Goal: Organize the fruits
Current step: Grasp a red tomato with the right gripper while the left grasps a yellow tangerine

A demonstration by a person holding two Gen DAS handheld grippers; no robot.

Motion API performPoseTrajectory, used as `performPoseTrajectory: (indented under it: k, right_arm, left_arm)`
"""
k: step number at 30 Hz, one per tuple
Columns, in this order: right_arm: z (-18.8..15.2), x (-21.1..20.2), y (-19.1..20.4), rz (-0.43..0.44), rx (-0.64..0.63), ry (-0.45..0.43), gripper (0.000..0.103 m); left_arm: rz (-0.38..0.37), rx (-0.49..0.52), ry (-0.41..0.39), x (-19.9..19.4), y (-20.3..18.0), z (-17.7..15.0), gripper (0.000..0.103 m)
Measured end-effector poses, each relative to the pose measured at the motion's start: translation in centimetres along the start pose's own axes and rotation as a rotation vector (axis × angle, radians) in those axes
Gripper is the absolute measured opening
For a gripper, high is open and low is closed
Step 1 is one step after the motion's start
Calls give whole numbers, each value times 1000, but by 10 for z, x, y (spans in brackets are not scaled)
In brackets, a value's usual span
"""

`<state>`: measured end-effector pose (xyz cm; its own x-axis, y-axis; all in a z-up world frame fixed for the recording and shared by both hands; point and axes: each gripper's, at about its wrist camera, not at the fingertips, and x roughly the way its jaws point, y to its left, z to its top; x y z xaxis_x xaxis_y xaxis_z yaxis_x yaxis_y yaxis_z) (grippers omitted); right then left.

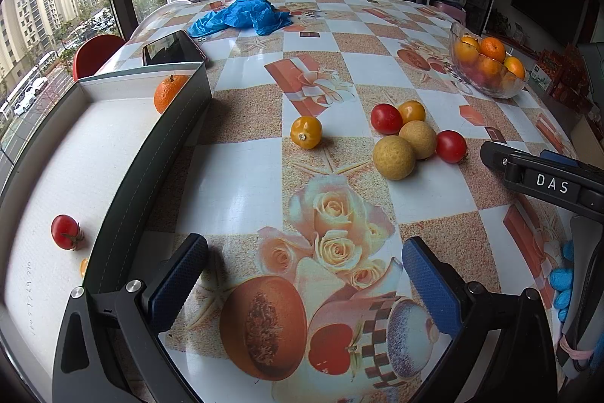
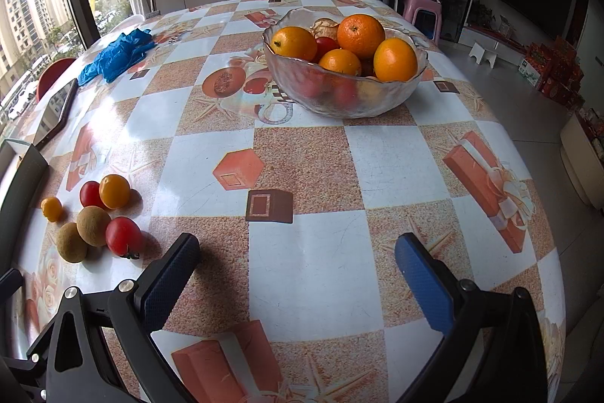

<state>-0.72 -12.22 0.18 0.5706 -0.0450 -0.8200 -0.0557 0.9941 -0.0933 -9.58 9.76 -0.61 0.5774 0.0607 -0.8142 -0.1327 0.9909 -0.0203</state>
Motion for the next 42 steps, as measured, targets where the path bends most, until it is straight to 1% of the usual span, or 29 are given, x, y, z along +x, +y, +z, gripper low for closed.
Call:
performPoseTrajectory:
  k: [4,6,8,10,12,13,15,16,18,19,22,23,24,25,26,27,30,31,32,33,34,35,37,39,42]
  right_arm:
    - [0,0,0,4,-5,6,103]
    - [-1,-1,-3,37,-48,30,103]
    - [-6,-6,-8,55,-60,58,103]
    - [-13,-17,-13,96,-53,37,103]
    - [-15,-25,-10,133,-78,6,103]
    - [-15,-28,-6,144,-99,-4,103]
    - [-15,-31,5,179,-154,-13,103]
    - [-14,-31,12,182,-185,-12,101]
    - [-15,-33,22,190,-244,-17,99]
    - [-16,-33,26,198,-265,-21,97]
    - [-15,-31,38,219,-320,-22,93]
    - [-13,-28,42,228,-333,-18,90]
    - [-11,-25,46,237,-345,-13,88]
    - [-9,-20,50,245,-354,-4,80]
    - [-6,-14,54,254,-361,9,75]
    - [-3,-11,58,258,-365,5,75]
    - [7,-4,64,273,-368,-9,67]
    - [9,-3,64,277,-367,-13,58]
    - [11,-2,65,280,-363,-20,32]
    - [13,-3,63,288,-354,-19,20]
    - [13,-4,60,303,-332,-10,21]
    - [13,-6,55,317,-307,-9,21]
    - [6,-13,46,320,-275,-14,21]
    - [-3,-21,36,343,-245,-5,21]
    - [-22,-35,21,337,-200,2,21]
  left_arm:
    - [-4,8,0,0,0,0,103]
    - [-10,19,10,0,0,1,103]
    - [-28,41,32,-1,0,6,103]
    - [-51,58,-17,-12,2,15,103]
    - [-43,90,-66,-20,1,28,103]
    - [-39,109,-72,-21,0,36,103]
    - [-38,149,-48,-12,-4,50,103]
    - [-31,166,-40,-6,-5,54,103]
    - [-24,201,-15,6,-7,61,85]
    - [-39,201,-13,9,-6,65,84]
    - [-50,205,11,20,-3,72,84]
    - [-53,207,20,24,-3,73,84]
    - [-59,208,32,29,-3,73,78]
    - [-67,209,52,34,-3,73,74]
    - [-76,207,74,39,-2,72,70]
    - [-89,191,55,38,-1,71,70]
    - [-94,195,56,40,-3,71,68]
    - [-95,201,54,39,-5,71,67]
    - [-111,207,49,39,-6,71,55]
    - [-118,215,44,37,-9,71,41]
    - [-116,220,41,35,-10,70,32]
    - [-126,218,41,34,-11,69,20]
    - [-139,203,35,29,-11,64,20]
    - [-155,178,22,22,-10,55,20]
    - [-159,121,6,7,-7,33,20]
